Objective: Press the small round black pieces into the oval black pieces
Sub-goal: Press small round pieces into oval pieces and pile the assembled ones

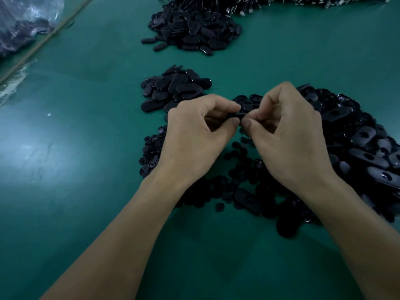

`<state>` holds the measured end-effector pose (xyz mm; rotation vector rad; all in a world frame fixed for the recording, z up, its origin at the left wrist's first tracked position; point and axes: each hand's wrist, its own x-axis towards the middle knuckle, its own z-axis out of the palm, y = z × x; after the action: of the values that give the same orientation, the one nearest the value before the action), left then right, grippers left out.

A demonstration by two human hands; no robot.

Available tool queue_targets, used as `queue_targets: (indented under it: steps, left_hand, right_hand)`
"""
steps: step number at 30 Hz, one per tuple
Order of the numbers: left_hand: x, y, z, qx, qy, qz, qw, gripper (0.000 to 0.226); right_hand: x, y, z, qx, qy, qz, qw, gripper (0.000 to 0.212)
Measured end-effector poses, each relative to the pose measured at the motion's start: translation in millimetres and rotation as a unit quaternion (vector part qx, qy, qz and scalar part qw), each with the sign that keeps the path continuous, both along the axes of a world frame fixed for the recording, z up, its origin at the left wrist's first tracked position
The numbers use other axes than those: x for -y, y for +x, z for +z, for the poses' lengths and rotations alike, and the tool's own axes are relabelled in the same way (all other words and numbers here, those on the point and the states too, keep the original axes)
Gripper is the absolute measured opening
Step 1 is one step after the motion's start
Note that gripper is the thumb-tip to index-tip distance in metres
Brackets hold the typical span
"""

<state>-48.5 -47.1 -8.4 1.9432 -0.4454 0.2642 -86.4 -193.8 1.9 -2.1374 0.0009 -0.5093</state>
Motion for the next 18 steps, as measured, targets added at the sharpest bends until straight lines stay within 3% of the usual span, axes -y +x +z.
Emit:
queue_targets:
  steps: [11, 18]
  left_hand:
    - [-1.5, -2.0, -0.5, -0.017, 0.037, -0.026, 0.999, 0.02]
    - [-1.3, -2.3, 1.6, -0.006, 0.045, 0.022, 0.999, 0.019]
  right_hand:
    - [-1.5, -1.9, -2.3, 0.002, -0.008, -0.033, 0.999, 0.039]
    - [-5.6, -3.0, -4.0, 0.021, -0.013, 0.024, 0.999, 0.039]
